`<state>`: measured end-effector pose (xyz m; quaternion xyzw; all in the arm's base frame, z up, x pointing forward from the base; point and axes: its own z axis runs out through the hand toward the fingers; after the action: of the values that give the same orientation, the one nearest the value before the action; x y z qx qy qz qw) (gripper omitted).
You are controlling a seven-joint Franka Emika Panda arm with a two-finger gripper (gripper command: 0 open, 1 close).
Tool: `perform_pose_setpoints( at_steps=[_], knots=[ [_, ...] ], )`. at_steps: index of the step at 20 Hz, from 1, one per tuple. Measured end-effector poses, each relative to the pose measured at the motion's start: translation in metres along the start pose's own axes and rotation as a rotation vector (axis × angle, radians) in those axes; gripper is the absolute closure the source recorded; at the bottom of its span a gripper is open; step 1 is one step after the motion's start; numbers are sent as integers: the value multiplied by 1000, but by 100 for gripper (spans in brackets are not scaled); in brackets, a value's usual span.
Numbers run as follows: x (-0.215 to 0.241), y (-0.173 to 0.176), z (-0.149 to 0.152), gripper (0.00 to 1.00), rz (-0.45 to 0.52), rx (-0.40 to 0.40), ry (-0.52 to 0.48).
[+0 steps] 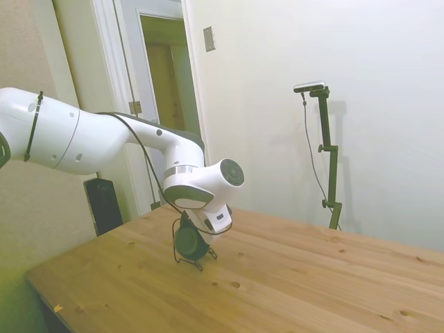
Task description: Load the bowl
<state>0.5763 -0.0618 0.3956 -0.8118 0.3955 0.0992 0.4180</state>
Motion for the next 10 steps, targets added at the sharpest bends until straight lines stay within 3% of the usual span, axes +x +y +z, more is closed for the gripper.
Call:
perform_pose_setpoints(
  at_steps=[8, 9, 10],
  knots=[
    [0, 1, 0, 100, -9, -19, 4],
    [0, 1, 0, 0, -11, -26, 6],
    [0, 1, 0, 0, -15, -37, 9]
  ],
)
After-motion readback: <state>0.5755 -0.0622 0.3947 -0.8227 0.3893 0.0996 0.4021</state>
